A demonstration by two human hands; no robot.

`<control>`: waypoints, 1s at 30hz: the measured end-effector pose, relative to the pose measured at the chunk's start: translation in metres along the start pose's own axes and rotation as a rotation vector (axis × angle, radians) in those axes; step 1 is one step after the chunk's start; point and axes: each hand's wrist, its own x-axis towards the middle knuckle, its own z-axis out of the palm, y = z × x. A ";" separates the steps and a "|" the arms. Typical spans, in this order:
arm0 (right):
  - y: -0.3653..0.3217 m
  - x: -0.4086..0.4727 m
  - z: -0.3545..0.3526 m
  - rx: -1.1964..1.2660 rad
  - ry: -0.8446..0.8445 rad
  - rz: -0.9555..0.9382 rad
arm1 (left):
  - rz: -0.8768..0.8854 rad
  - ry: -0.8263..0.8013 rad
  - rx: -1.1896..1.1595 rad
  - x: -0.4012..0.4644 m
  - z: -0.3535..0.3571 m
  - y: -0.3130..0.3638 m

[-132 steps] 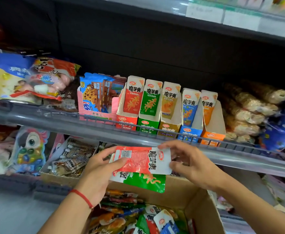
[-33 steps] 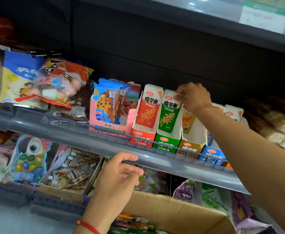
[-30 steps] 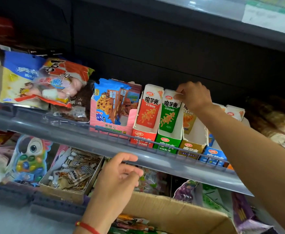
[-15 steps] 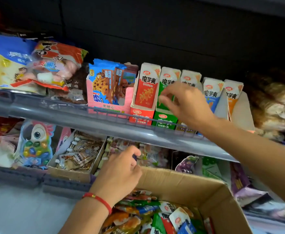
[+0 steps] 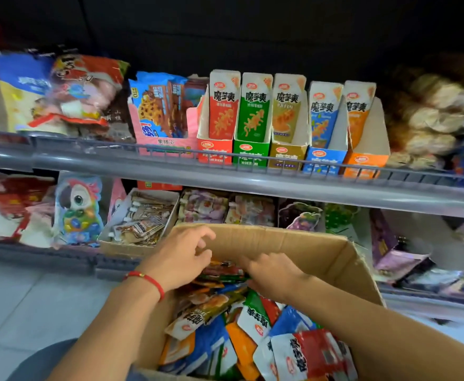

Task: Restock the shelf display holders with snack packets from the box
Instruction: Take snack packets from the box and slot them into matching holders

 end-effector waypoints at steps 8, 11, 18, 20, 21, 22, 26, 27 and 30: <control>-0.016 0.027 0.024 -0.145 0.044 -0.048 | -0.002 0.099 -0.058 -0.009 0.011 -0.001; -0.019 0.025 0.027 -0.185 0.078 -0.092 | -0.006 0.140 -0.076 -0.006 0.013 0.002; 0.002 0.019 0.027 -0.076 0.102 -0.029 | -0.047 0.194 -0.122 -0.002 0.012 0.005; 0.002 0.017 0.029 -0.083 0.084 -0.029 | -0.048 0.194 -0.120 -0.001 0.012 0.007; 0.001 0.015 0.030 -0.102 0.073 -0.030 | -0.046 0.195 -0.117 0.000 0.012 0.007; 0.000 0.015 0.031 -0.115 0.061 -0.030 | -0.043 0.195 -0.114 0.000 0.013 0.007; -0.001 0.014 0.030 -0.127 0.021 -0.023 | -0.032 0.196 -0.111 0.000 0.014 0.008; -0.001 0.013 0.027 -0.123 0.031 -0.034 | -0.035 0.195 -0.112 0.000 0.014 0.008; 0.006 0.002 0.012 -0.013 0.109 -0.008 | -0.069 0.203 -0.134 0.001 0.013 0.006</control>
